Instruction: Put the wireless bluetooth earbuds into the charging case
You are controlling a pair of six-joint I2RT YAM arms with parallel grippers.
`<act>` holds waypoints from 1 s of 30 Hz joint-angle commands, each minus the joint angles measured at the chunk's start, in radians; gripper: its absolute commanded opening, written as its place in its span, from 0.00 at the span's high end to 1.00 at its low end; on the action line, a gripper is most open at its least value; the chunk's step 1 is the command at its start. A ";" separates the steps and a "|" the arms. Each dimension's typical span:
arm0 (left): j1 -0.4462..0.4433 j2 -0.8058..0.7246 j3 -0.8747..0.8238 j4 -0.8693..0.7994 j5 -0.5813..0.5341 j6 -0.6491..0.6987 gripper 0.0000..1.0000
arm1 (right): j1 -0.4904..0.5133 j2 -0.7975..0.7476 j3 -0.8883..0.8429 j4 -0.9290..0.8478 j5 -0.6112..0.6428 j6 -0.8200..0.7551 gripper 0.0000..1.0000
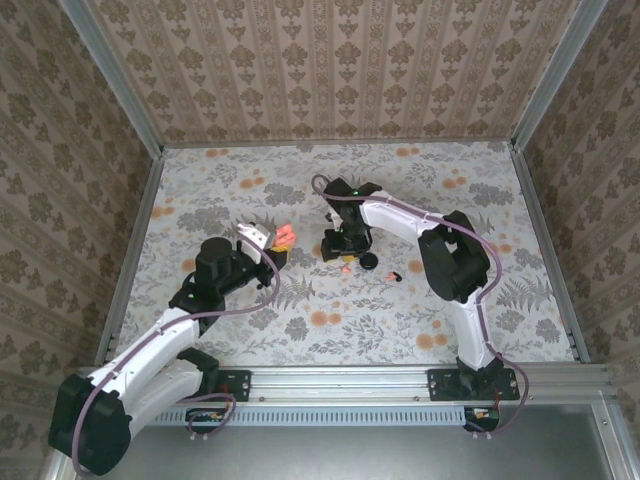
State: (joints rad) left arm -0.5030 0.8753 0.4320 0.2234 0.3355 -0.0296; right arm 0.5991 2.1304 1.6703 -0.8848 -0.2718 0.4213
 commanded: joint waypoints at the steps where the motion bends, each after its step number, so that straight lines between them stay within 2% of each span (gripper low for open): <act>1: 0.015 -0.001 -0.004 0.005 -0.001 0.020 0.84 | -0.005 0.045 0.046 -0.008 -0.029 -0.033 0.52; 10: 0.032 0.003 -0.003 0.005 0.011 0.022 0.84 | -0.013 0.073 0.037 -0.080 -0.022 -0.067 0.49; 17: 0.037 0.004 0.000 0.004 0.021 0.025 0.84 | -0.013 0.011 -0.032 -0.114 0.021 -0.078 0.49; 26: 0.041 0.004 0.008 0.000 0.037 0.025 0.84 | -0.007 -0.033 -0.089 -0.122 -0.051 -0.062 0.51; 30: 0.041 0.004 0.008 0.001 0.039 0.023 0.84 | -0.001 -0.048 -0.083 -0.148 -0.043 -0.063 0.51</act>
State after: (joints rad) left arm -0.4686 0.8776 0.4320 0.2161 0.3523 -0.0223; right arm 0.5892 2.1315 1.5902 -0.9668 -0.2977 0.3584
